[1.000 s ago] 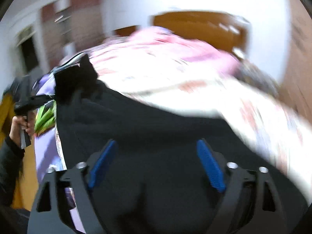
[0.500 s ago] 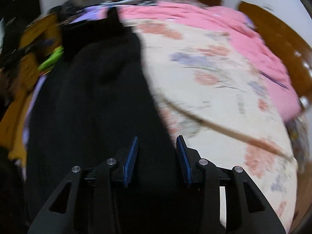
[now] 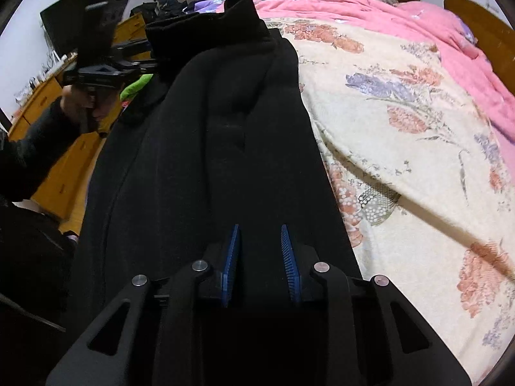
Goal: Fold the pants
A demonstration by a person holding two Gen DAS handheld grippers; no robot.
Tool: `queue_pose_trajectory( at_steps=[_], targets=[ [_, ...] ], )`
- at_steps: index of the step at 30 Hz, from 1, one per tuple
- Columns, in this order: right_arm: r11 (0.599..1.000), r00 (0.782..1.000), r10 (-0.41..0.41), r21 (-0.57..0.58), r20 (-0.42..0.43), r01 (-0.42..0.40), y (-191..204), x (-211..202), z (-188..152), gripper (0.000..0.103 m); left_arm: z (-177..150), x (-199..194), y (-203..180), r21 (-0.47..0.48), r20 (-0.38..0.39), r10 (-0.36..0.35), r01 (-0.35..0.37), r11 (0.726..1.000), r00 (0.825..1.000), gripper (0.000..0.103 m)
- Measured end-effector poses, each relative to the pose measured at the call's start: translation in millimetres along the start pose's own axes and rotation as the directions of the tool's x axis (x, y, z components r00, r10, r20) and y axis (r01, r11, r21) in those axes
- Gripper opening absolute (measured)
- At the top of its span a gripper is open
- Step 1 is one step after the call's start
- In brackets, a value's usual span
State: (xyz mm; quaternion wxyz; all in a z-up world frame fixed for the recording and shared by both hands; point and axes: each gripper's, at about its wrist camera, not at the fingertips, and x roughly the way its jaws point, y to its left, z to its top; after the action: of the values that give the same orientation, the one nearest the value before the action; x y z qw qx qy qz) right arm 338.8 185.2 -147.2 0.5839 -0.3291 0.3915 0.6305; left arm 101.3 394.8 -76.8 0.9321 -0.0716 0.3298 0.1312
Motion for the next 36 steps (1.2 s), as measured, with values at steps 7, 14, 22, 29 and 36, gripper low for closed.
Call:
queue_pose_trajectory(
  at_steps=[7,14,22,29,36],
  targets=[
    [0.983,0.984,-0.163,-0.077,0.077,0.169,34,-20,-4,0.007,2,5,26,-0.078,0.034,0.010,-0.008,0.997,0.999,0.007],
    [0.934,0.892,-0.350,0.041,0.286,0.354,29,-87,4,0.007,38,-57,38,-0.107,0.303,-0.002,0.036,0.994,0.953,0.007],
    [0.924,0.923,-0.376,0.100,0.083,0.368,-3,-6,-5,0.011,4,46,95,-0.406,-0.004,-0.093,0.084,0.910,0.996,0.019],
    [0.921,0.919,-0.371,0.180,0.131,0.346,1,-31,0,0.018,5,39,116,-0.439,0.117,-0.284,0.306,0.845,0.952,0.070],
    [0.922,0.930,-0.352,0.210,0.108,0.325,-5,-6,1,0.021,16,43,104,-0.444,0.138,-0.301,0.330,0.833,0.944,0.089]
  ],
)
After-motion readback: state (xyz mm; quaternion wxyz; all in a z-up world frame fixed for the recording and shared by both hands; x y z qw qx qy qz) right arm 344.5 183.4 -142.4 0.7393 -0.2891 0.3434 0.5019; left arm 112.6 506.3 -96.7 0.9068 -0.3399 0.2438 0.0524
